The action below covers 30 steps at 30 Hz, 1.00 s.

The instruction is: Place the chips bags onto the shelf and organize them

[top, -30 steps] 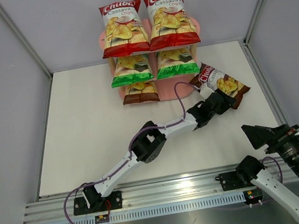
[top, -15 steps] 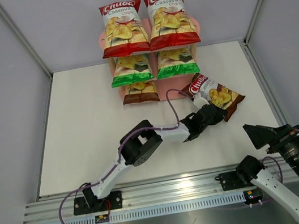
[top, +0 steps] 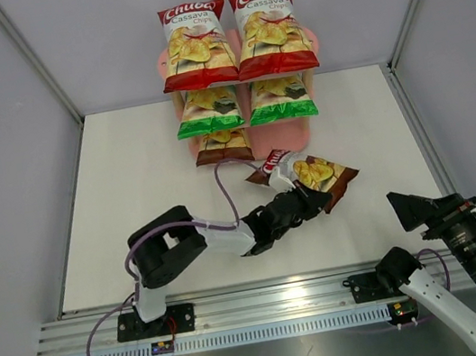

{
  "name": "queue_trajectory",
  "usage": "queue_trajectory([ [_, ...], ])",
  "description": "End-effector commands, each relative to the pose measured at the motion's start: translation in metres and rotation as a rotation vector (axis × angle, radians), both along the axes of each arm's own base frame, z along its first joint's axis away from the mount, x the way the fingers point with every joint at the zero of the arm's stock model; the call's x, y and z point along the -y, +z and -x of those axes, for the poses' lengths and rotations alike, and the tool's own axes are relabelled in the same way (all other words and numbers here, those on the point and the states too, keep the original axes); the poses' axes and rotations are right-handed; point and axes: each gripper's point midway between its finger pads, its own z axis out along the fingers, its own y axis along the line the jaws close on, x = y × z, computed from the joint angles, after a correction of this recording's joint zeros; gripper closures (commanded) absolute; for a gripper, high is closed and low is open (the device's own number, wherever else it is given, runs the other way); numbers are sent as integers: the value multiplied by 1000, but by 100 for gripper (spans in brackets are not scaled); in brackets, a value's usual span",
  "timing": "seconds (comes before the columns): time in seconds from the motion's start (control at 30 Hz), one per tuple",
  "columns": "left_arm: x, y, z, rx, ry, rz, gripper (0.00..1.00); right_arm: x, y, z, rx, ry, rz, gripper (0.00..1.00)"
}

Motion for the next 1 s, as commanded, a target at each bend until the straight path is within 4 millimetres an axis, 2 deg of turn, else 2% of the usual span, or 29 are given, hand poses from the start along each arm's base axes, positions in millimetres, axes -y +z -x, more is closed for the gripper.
queue_trajectory([
  [0.0, -32, 75, -6, 115, 88, 179, 100, -7, 1, -18, -17, -28, 18, 1],
  [0.03, -41, 76, -4, 118, 97, 181, 100, -14, -1, -19, -29, 1, 18, 1],
  [0.07, -53, 92, -4, 136, 117, 209, 100, -20, -3, -22, -42, 20, 20, 1],
  [0.1, -66, 80, 1, 131, 120, 178, 100, -29, -7, -28, -65, 38, 7, 1],
  [0.13, -74, 82, 2, 136, 129, 179, 100, -39, -9, -29, -76, 82, -3, 1],
  [0.17, -86, 100, 3, 159, 149, 215, 100, -46, -11, -31, -84, 103, -17, 1],
  [0.2, -98, 88, 8, 157, 150, 183, 100, -56, -12, -37, -90, 124, -60, 0],
  [0.27, -114, 92, 10, 174, 170, 185, 100, -75, -16, -39, -112, 195, -100, 0],
  [0.3, -125, 105, 12, 204, 182, 198, 100, -86, -22, -46, -139, 214, -154, 0],
  [0.33, -136, 97, 14, 207, 192, 173, 100, -97, -25, -46, -155, 259, -177, 0],
  [0.37, -143, 99, 14, 218, 208, 171, 100, -104, -29, -49, -173, 279, -202, 1],
  [0.4, -153, 109, 16, 242, 218, 184, 100, -116, -39, -57, -216, 297, -257, 1],
  [0.43, -163, 101, 18, 244, 227, 162, 100, -125, -44, -57, -242, 333, -277, 1],
  [0.47, -169, 102, 18, 256, 239, 154, 100, -129, -49, -62, -265, 331, -299, 1],
  [0.5, -175, 104, 20, 283, 239, 140, 100, -140, -53, -63, -296, 364, -344, 1],
  [0.53, -182, 115, 23, 304, 244, 157, 100, -148, -62, -66, -343, 385, -353, 1],
  [0.57, -188, 113, 24, 319, 247, 141, 100, -153, -66, -69, -366, 394, -371, 1],
  [0.73, -207, 121, 32, 424, 243, 110, 100, -186, -84, -83, -495, 465, -498, 0],
  [0.77, -209, 126, 36, 445, 230, 126, 100, -191, -93, -85, -527, 469, -510, 1],
  [0.87, -208, 135, 43, 499, 191, 132, 100, -204, -96, -92, -567, 503, -563, 1],
  [0.97, -204, 144, 50, 549, 151, 135, 100, -215, -87, -98, -547, 547, -580, 1],
])
